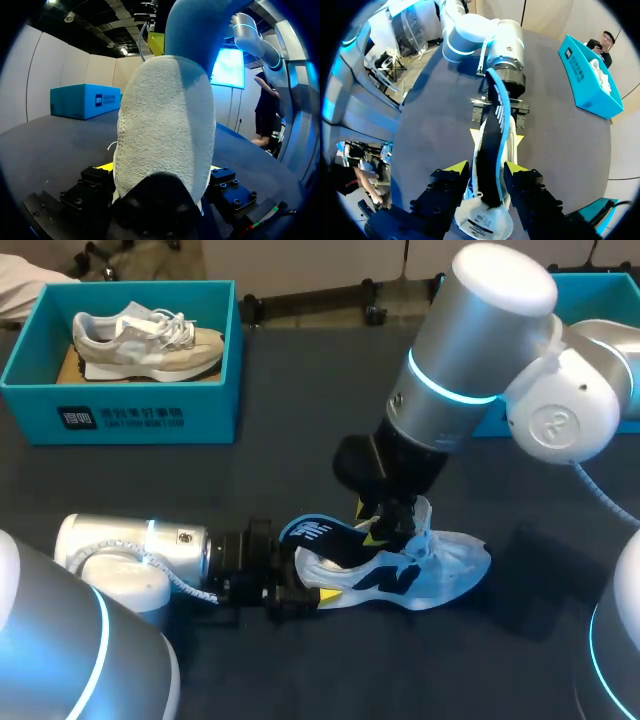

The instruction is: Take the shoe out of the shoebox, open the shoe tongue, remove and reinsert the insole, then place the shoe into the shoebox

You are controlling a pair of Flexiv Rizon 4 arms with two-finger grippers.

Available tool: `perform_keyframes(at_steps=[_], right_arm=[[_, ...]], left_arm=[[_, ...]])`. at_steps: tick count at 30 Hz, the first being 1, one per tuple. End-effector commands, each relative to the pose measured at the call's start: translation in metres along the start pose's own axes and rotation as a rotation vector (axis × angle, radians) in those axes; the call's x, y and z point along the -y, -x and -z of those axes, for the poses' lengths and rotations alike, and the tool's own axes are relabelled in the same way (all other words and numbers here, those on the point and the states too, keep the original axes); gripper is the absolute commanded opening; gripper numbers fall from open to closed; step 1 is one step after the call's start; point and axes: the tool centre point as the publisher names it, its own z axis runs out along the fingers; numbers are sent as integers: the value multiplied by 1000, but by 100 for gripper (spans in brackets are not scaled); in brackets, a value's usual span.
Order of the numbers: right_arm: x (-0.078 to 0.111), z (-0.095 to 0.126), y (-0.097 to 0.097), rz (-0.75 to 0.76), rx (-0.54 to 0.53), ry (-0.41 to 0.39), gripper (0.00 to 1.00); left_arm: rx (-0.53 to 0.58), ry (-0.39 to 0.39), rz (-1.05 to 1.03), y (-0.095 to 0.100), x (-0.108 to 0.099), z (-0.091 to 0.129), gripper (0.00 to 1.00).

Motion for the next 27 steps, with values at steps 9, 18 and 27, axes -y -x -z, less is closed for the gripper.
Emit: perform_keyframes(at_steps=[9, 18, 27], right_arm=[[-6, -13, 12, -45, -103, 93, 44], [-13, -13, 14, -70, -136, 102, 41], [-20, -12, 16, -96, -185, 134, 39]], left_arm=[[0, 3, 1, 2, -6, 1, 0], [0, 3, 1, 2, -6, 1, 0], [0, 3, 1, 2, -6, 1, 0]])
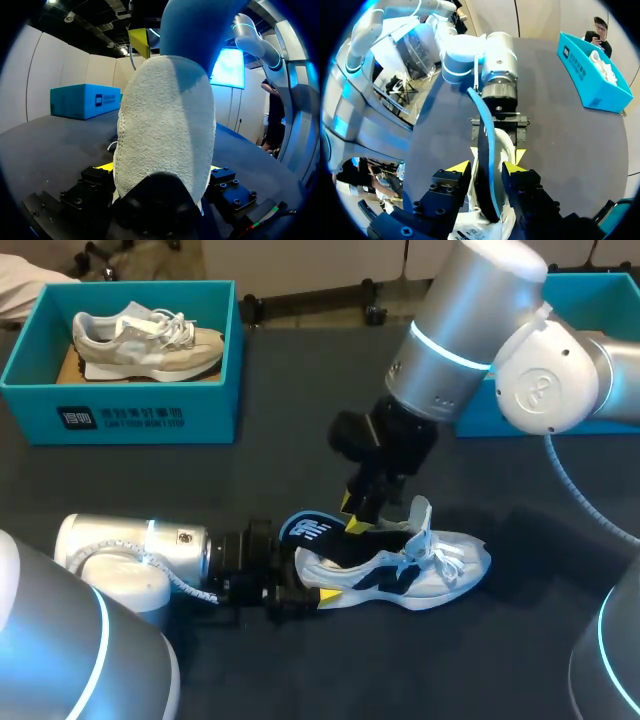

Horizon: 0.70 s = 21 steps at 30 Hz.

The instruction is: Take the shoe out of the shoebox, open the shoe tongue, remove and reinsert the insole, then place the shoe into the shoebox

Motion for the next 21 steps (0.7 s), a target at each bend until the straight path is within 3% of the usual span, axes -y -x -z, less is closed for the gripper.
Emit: perform_keyframes(at_steps=[1, 7, 10, 13, 21], right_arm=[[-4, -4, 3, -1, -25, -15, 39], [-6, -6, 4, -1, -37, -8, 35], [-7, -6, 6, -12, -41, -11, 13], [-8, -7, 6, -20, -38, -18, 0], [-14, 13, -4, -35, 4, -63, 0]], left_arm=[[0, 3, 1, 2, -6, 1, 0], [0, 3, 1, 2, -6, 1, 0], [0, 3, 1, 2, -6, 1, 0], [0, 3, 1, 2, -6, 1, 0], [0, 3, 1, 2, -6, 1, 0]])
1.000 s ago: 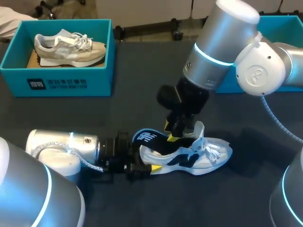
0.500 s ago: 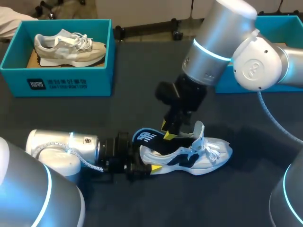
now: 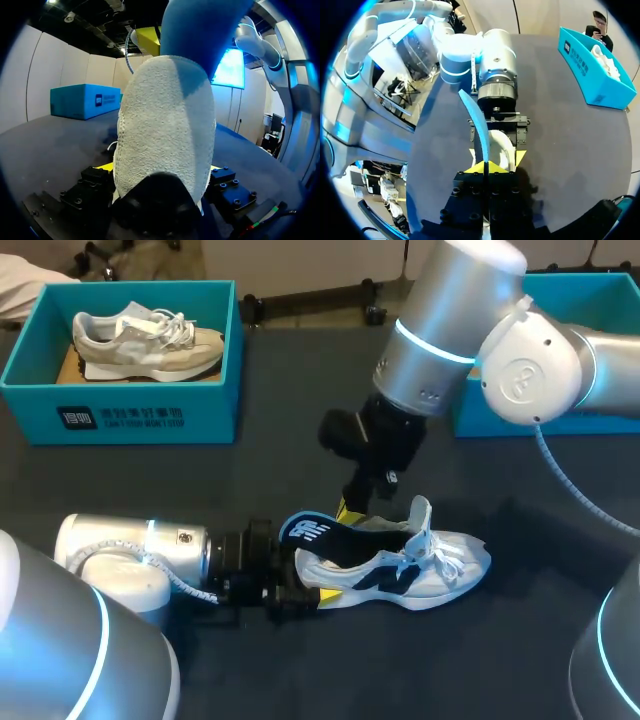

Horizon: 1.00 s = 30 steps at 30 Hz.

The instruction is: Take the shoe out of the shoebox, open the shoe tongue, remove and reinsert the insole, then place the shoe into the shoebox

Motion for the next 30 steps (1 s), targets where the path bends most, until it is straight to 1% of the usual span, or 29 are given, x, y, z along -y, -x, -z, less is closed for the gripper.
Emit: perform_keyframes(at_steps=[1, 2, 4, 12, 13, 14, 16, 21, 22, 26, 28, 29, 30], right_arm=[[-7, 19, -12, -8, 34, -45, 0], [-7, 19, -12, -8, 34, -45, 0], [-9, 27, -17, -22, 58, -63, 0], [-16, 38, -30, -8, 96, -66, 0], [-16, 39, -32, -9, 101, -64, 16], [-15, 39, -33, -8, 108, -58, 29], [-15, 40, -34, -9, 110, -56, 35], [-20, 36, -31, -8, 108, -62, 42], [-20, 35, -29, -18, 111, -50, 45], [-15, 30, -22, -31, 103, -10, 49], [-14, 26, -16, -35, 82, 3, 59], [-14, 25, -15, -35, 77, 6, 59], [-15, 24, -12, -25, 64, 17, 55]], left_arm=[[0, 3, 1, 2, -6, 1, 0], [0, 3, 1, 2, -6, 1, 0], [0, 3, 1, 2, -6, 1, 0], [0, 3, 1, 2, -6, 1, 0], [0, 3, 1, 2, -6, 1, 0], [0, 3, 1, 2, -6, 1, 0], [0, 3, 1, 2, -6, 1, 0], [0, 3, 1, 2, -6, 1, 0], [0, 3, 1, 2, -6, 1, 0], [0, 3, 1, 2, -6, 1, 0], [0, 3, 1, 2, -6, 1, 0], [0, 3, 1, 2, -6, 1, 0], [0, 3, 1, 2, -6, 1, 0]])
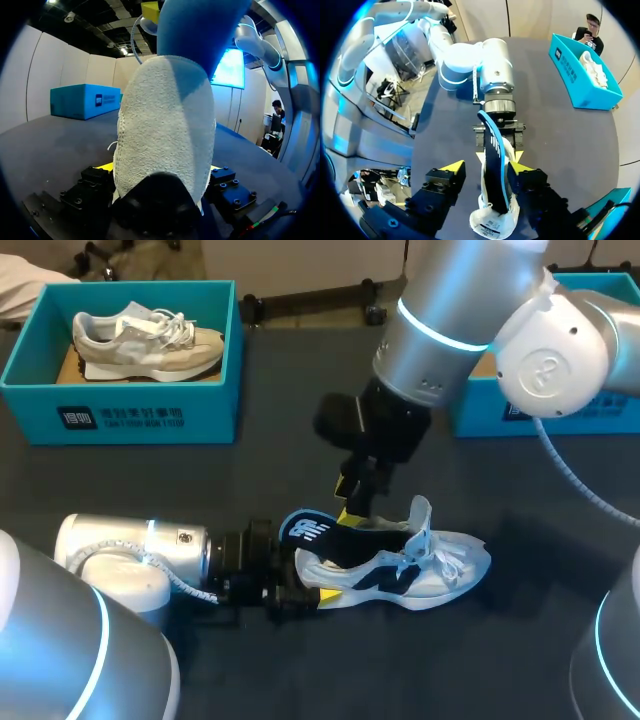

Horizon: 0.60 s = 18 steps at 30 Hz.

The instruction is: Take the shoe out of the shoebox, open the shoe tongue, remove and reinsert the insole, then place the shoe into the shoebox

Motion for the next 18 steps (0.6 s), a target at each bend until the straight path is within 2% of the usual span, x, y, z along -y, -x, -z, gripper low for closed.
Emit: perform_keyframes(at_steps=[1, 11, 12, 13, 18], right_arm=[[1, -13, 14, 16, -46, 32, 50], [2, -23, 25, 20, -87, 36, 50], [2, -25, 27, 29, -97, 52, 56], [3, -27, 28, 34, -102, 56, 57], [0, -34, 30, 70, -119, 90, 52]], left_arm=[[0, 3, 1, 2, -6, 1, 0], [0, 3, 1, 2, -6, 1, 0], [0, 3, 1, 2, -6, 1, 0], [0, 3, 1, 2, -6, 1, 0], [0, 3, 1, 2, -6, 1, 0]])
